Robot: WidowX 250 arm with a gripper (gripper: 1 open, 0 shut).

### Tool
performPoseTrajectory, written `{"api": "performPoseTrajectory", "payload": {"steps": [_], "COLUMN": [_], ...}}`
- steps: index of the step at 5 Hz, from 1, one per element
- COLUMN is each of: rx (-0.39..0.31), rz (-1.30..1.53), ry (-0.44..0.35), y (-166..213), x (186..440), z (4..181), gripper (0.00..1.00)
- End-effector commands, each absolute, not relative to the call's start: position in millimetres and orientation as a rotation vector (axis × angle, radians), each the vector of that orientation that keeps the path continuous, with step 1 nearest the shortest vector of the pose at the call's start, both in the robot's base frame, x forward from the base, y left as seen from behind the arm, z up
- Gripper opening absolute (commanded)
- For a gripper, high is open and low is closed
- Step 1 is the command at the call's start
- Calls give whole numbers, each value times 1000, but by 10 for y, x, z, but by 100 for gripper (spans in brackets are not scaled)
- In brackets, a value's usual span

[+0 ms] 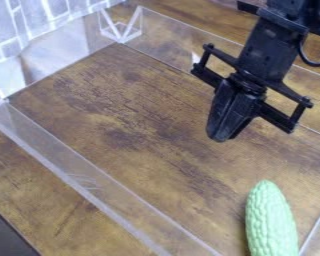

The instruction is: Put the white object in the blue tray

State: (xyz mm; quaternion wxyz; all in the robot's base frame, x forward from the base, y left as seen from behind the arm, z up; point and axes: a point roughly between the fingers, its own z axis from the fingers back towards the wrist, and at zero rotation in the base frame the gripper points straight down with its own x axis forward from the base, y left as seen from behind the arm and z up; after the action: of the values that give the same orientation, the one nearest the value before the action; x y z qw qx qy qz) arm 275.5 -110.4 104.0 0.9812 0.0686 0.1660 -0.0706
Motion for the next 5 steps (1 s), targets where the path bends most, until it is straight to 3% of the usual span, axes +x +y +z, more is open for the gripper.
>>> {"api": "performPoseTrajectory", "payload": {"steps": [1,5], "rx": [145,258], "rz": [-178,-318], "ry": [283,312], "y": [-1203,-1620], "x": [2794,2805], "z": [1199,1087], "gripper": [0,0]}}
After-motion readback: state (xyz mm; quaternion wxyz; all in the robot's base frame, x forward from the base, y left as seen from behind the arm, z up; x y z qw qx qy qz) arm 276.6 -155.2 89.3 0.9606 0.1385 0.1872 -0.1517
